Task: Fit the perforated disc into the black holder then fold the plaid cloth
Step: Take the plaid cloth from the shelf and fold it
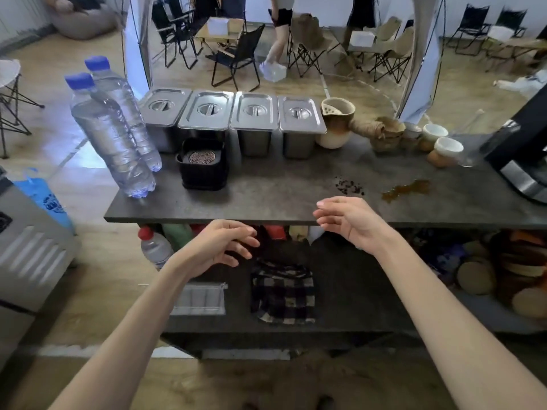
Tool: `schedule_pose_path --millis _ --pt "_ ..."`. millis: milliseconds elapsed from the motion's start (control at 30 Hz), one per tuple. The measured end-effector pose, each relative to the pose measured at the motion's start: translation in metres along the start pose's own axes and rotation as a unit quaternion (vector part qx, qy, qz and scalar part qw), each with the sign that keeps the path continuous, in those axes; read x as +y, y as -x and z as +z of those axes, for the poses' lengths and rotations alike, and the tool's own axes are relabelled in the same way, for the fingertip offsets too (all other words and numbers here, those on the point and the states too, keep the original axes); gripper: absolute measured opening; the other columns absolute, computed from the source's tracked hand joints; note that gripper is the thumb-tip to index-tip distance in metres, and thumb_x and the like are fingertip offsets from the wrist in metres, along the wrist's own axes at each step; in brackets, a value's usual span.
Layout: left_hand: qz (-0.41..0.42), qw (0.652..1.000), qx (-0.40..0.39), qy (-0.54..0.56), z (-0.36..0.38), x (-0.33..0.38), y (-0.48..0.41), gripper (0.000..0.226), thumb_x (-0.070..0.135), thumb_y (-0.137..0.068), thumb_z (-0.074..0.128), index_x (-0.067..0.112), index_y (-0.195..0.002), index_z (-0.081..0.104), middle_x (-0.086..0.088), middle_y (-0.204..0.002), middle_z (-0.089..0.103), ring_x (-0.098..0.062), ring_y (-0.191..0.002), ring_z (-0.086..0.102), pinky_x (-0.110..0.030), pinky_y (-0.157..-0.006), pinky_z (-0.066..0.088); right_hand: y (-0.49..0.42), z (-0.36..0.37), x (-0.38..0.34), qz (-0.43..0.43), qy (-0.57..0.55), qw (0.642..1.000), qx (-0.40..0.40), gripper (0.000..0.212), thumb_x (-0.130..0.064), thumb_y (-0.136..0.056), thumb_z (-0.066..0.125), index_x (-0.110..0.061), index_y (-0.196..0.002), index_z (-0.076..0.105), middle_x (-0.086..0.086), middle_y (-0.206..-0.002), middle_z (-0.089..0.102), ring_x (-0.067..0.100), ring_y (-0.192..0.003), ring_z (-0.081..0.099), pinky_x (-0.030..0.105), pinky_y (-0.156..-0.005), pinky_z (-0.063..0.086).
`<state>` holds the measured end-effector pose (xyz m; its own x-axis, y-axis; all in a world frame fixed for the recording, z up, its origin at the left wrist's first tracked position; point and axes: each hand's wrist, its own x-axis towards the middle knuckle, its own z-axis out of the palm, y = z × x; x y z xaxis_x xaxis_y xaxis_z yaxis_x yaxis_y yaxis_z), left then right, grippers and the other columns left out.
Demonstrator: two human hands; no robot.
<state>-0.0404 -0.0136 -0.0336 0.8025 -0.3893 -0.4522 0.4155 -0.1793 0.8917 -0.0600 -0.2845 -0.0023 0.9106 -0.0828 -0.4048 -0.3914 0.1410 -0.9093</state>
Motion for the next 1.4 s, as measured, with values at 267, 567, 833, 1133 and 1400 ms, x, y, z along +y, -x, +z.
schedule_pose_path --millis 267,567,833,1133,1400 --pt "-0.078 0.996 0.036 0.011 0.027 -0.064 -0.028 0.016 0.019 -0.093 0.059 0.007 -0.102 0.064 -0.011 -0.091 0.074 -0.016 -0.062 0.068 -0.022 -0.045 0.050 0.011 -0.025 0.049 0.034 -0.018 0.997 -0.061 0.027 -0.010 -0.087 0.064 0.007 -0.109 0.064 0.018 -0.088 0.070 0.025 -0.078 0.068 0.028 -0.069 0.059" --pt "-0.148 0.984 0.096 -0.036 0.035 -0.140 -0.074 0.014 0.012 -0.095 0.056 0.006 -0.106 0.062 -0.011 -0.101 0.064 -0.020 -0.081 0.062 -0.031 -0.063 0.054 -0.026 -0.049 0.165 0.151 -0.020 0.987 0.046 0.028 -0.013 -0.084 0.069 -0.001 -0.109 0.065 0.019 -0.099 0.070 0.028 -0.088 0.069 0.036 -0.079 0.058" --pt "-0.146 0.969 0.118 -0.162 0.049 -0.196 -0.106 0.012 0.013 -0.087 0.062 0.012 -0.097 0.069 -0.011 -0.103 0.070 -0.028 -0.102 0.064 -0.041 -0.091 0.051 -0.064 -0.045 0.247 0.222 0.075 0.966 0.111 0.057 -0.029 -0.084 0.070 -0.011 -0.133 0.048 0.007 -0.122 0.058 0.022 -0.107 0.056 0.035 -0.084 0.050" --pt "-0.145 0.971 0.159 -0.102 0.059 -0.207 -0.122 0.049 0.035 -0.076 0.074 0.012 -0.118 0.065 -0.004 -0.111 0.069 -0.024 -0.108 0.063 -0.039 -0.096 0.050 -0.080 -0.039 0.267 0.224 0.025 0.970 0.092 0.054 -0.031 -0.080 0.071 -0.016 -0.129 0.055 0.004 -0.119 0.063 0.024 -0.106 0.061 0.035 -0.078 0.052" --pt "-0.117 0.983 0.133 0.058 0.074 -0.190 -0.117 0.021 0.013 -0.083 0.072 0.023 -0.098 0.062 -0.005 -0.107 0.068 -0.020 -0.100 0.064 -0.038 -0.087 0.052 -0.077 -0.049 0.274 0.219 -0.031 0.972 0.083 0.051 -0.032 -0.080 0.059 -0.033 -0.130 0.052 0.002 -0.126 0.061 0.025 -0.112 0.059 0.053 -0.084 0.056"
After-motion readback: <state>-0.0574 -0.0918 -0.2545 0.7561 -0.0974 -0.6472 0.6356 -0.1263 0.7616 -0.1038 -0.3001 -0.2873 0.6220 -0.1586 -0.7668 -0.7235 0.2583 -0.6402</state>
